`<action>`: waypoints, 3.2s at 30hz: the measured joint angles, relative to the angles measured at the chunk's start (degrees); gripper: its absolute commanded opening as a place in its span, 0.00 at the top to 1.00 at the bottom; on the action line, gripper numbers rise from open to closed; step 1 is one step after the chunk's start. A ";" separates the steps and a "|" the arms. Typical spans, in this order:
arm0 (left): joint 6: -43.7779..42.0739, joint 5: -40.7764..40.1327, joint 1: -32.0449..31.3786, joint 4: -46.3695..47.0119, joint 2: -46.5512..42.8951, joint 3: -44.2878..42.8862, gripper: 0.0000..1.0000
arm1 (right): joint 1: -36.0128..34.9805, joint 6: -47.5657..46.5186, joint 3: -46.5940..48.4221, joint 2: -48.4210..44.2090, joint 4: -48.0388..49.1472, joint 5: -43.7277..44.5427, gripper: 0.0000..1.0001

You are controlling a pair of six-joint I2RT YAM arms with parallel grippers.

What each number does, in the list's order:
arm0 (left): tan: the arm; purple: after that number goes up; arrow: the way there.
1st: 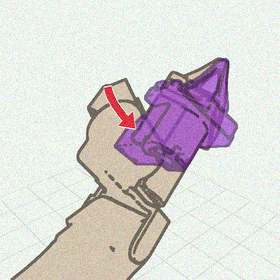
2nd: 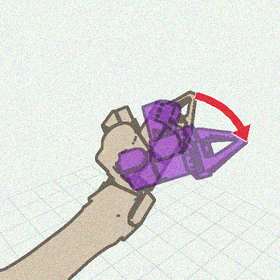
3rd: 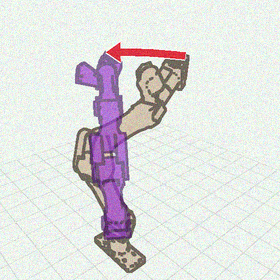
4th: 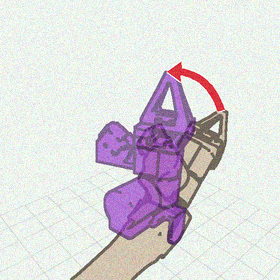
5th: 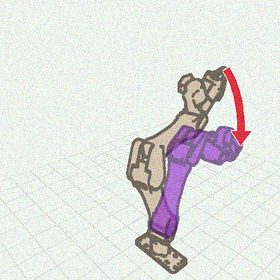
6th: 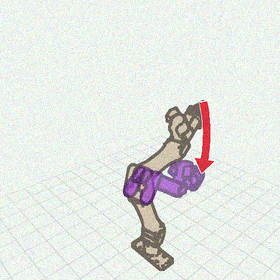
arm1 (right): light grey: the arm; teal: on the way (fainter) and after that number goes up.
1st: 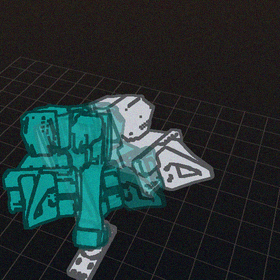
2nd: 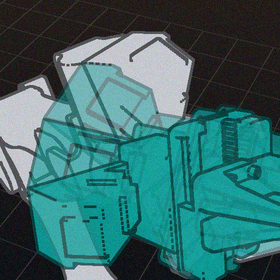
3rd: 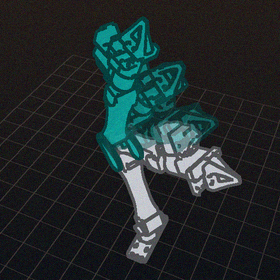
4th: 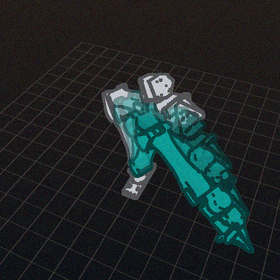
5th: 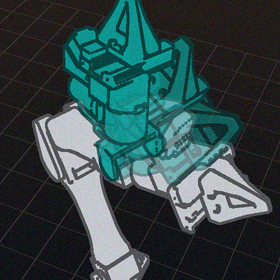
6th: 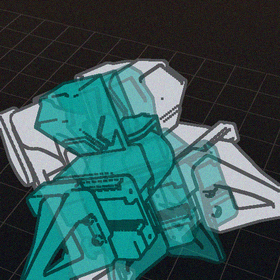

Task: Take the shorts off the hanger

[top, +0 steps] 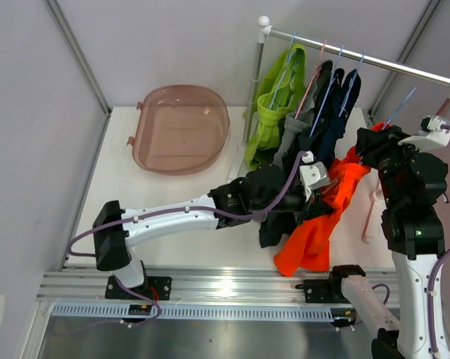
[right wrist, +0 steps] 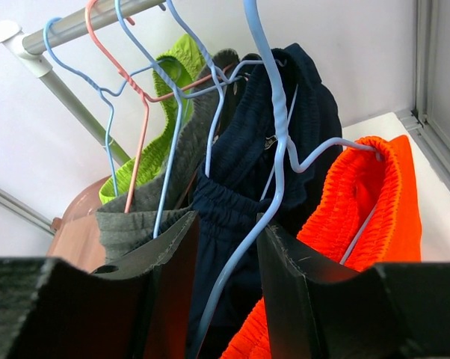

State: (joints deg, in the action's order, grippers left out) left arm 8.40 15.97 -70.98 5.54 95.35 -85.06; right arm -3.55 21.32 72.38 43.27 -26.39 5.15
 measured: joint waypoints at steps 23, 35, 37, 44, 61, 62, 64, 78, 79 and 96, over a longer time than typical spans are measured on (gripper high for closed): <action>1.29 -26.32 -19.78 0.48 -25.51 28.30 1.00 | -0.57 -0.92 1.40 2.91 -3.26 1.68 1.00; 3.69 -29.16 -13.66 -2.97 -2.75 9.20 1.00 | -0.15 2.71 6.97 4.00 -9.22 -0.83 1.00; 4.79 -29.09 -9.57 -6.43 2.67 1.42 1.00 | -0.09 4.11 10.25 3.80 -11.41 -2.78 1.00; 7.28 -29.07 0.00 -15.72 14.58 -14.32 1.00 | -0.09 5.35 31.45 7.93 -22.29 -7.87 1.00; 12.31 -34.01 -11.23 -25.14 -21.46 9.35 1.00 | 0.09 0.57 35.30 20.00 -19.80 -1.03 1.00; 12.41 -34.99 -11.15 -26.03 -24.35 9.64 1.00 | 0.28 0.31 35.30 21.00 -19.12 -0.66 1.00; 12.61 -36.96 -10.97 -27.67 -29.57 10.62 1.00 | 0.94 -0.48 35.30 22.77 -17.81 0.20 1.00; 15.87 -45.70 -10.84 -39.67 -42.75 17.92 1.00 | 12.07 -2.29 30.32 28.89 -7.39 0.72 1.00; 16.06 -46.16 -10.84 -40.35 -43.34 17.92 1.00 | 12.72 -1.86 28.63 28.70 -6.51 -0.11 1.00; 9.90 -54.34 -4.66 -49.66 -40.81 1.46 1.00 | 14.16 1.60 13.77 18.62 -3.61 -7.61 0.61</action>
State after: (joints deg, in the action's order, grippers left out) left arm 18.31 -38.37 -75.64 -44.12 54.54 -83.59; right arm 10.61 22.92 86.15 61.89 -30.00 -2.46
